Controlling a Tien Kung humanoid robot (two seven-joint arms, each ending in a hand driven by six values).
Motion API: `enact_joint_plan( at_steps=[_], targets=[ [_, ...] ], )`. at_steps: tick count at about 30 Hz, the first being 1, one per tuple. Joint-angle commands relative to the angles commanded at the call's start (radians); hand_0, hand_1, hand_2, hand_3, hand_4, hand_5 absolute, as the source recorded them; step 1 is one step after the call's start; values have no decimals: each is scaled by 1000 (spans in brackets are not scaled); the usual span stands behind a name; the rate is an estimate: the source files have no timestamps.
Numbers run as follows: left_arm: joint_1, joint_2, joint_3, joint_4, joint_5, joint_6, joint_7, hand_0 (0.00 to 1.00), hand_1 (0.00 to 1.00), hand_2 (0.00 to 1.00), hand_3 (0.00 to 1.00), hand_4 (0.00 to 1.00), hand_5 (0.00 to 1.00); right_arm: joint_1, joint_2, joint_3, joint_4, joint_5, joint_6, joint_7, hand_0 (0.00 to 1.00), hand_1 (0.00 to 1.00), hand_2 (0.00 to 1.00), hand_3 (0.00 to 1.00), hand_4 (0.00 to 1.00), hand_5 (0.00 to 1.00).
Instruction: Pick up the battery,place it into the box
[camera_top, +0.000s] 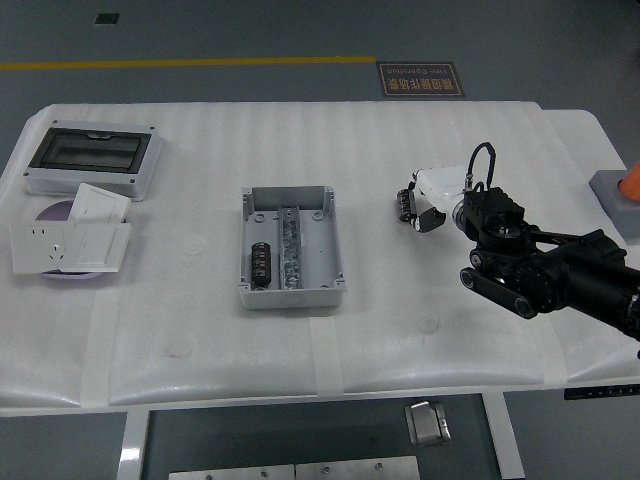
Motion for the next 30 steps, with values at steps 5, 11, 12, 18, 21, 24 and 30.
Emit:
enact_joint_plan(
  at_steps=[5,11,12,18,21,24,30],
  targets=[
    [-1,-1,5,1,-5,-1,-1,528,630,529,566,605,18,-2,2,5,-3,-1,8,2,518,570,570,690,556,209],
    [-3,-1,1,1,-1,0,-2,528,630,529,566,604,18,-1,-3,-5,9,7,-3,1,502,565,565,689,546,210],
    [-3,-1,0,1,1,0,-3,528,630,529,566,604,18,0,-6,-10,14,10,-8,0,502,565,565,689,546,210],
    [0,-2,-1,1,0,2,-3,528,630,529,566,601,19,1,-43,30,91,-15,-27,-17,499,555,554,688,533,200],
    [1,-2,-1,0,-1,3,-3,528,629,529,566,599,20,-10,-69,93,153,-64,-23,-32,497,555,551,686,525,197],
    [2,-2,-1,0,-2,3,-2,528,629,529,566,599,20,-35,-88,166,224,-109,-21,-44,497,555,551,686,525,197],
    [8,-3,-4,-1,-1,3,3,528,629,529,564,599,21,-117,-99,317,387,-90,-41,-34,495,560,553,686,526,196]
  ],
)
